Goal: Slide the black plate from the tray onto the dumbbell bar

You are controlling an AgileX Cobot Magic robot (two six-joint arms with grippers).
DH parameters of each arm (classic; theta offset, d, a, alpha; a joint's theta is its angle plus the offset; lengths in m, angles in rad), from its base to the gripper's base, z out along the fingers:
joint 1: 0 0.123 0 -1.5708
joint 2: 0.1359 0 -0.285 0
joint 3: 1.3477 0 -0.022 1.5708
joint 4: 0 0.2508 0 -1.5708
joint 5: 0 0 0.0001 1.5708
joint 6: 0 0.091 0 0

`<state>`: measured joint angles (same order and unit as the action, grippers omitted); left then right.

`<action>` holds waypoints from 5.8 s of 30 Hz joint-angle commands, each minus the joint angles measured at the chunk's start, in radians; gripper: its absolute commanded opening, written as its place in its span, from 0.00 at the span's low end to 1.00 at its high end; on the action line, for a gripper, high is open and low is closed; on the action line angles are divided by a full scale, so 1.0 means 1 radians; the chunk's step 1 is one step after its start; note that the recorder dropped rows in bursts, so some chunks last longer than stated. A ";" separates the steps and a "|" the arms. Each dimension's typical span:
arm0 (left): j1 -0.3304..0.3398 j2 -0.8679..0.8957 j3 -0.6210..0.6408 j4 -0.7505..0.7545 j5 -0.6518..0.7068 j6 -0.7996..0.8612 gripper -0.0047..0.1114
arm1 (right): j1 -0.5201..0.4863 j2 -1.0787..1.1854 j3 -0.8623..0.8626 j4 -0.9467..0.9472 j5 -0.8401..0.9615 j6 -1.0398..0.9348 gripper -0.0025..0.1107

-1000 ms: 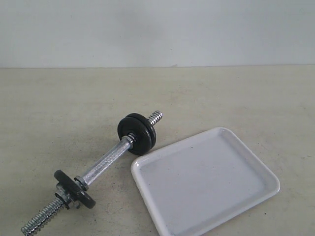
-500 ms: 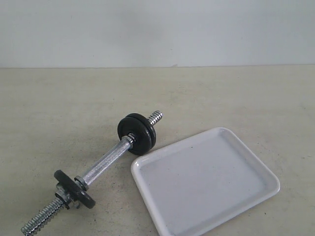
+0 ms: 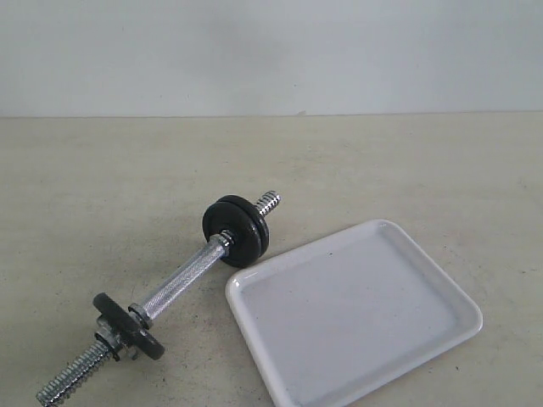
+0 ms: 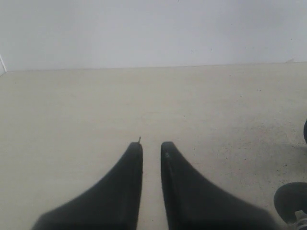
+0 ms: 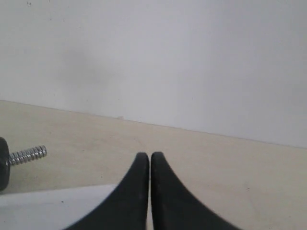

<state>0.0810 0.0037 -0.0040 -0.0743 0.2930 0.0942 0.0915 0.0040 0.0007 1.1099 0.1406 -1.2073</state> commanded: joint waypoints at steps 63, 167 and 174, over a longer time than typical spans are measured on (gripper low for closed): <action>-0.009 -0.004 0.004 -0.012 0.001 0.005 0.16 | -0.003 -0.004 -0.001 -1.164 0.204 1.196 0.02; -0.009 -0.004 0.004 -0.012 0.001 0.005 0.16 | -0.059 -0.004 -0.001 -1.145 0.209 1.253 0.02; -0.009 -0.004 0.004 -0.012 0.001 0.005 0.16 | -0.059 -0.004 -0.001 -1.145 0.209 1.253 0.02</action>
<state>0.0810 0.0037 -0.0040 -0.0743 0.2930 0.0942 0.0368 0.0040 0.0007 -0.0357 0.3564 0.0458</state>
